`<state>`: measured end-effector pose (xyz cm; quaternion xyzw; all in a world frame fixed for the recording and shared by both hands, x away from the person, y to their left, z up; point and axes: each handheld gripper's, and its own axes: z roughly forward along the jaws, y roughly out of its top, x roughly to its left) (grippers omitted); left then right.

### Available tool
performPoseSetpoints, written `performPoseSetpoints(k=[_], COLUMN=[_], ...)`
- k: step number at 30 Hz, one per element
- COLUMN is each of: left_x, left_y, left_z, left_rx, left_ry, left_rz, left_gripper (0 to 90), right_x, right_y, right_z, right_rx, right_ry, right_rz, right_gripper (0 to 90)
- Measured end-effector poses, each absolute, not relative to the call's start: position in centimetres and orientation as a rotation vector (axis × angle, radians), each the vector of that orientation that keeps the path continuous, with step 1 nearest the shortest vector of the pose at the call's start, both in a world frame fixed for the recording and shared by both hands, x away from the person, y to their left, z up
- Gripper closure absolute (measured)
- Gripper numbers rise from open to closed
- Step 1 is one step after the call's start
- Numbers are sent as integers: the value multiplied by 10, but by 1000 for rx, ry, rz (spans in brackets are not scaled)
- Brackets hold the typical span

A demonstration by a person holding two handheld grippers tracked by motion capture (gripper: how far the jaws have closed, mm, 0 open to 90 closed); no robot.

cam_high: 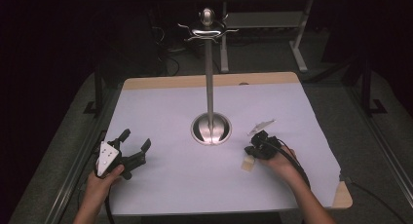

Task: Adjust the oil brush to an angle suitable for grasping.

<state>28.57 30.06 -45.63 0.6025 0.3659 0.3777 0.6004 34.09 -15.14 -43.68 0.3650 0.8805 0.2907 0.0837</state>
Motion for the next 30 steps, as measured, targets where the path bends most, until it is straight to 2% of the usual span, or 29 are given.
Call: performPoseSetpoints(k=[30], left_x=[285], left_y=[300], left_z=[-456], left_rx=[1394], left_ry=[843], left_rz=[876], left_gripper=[145], right_x=[328], right_y=[-202], right_z=[-431], right_rx=[1186], right_ry=[2631], right_rz=[755], right_gripper=[900])
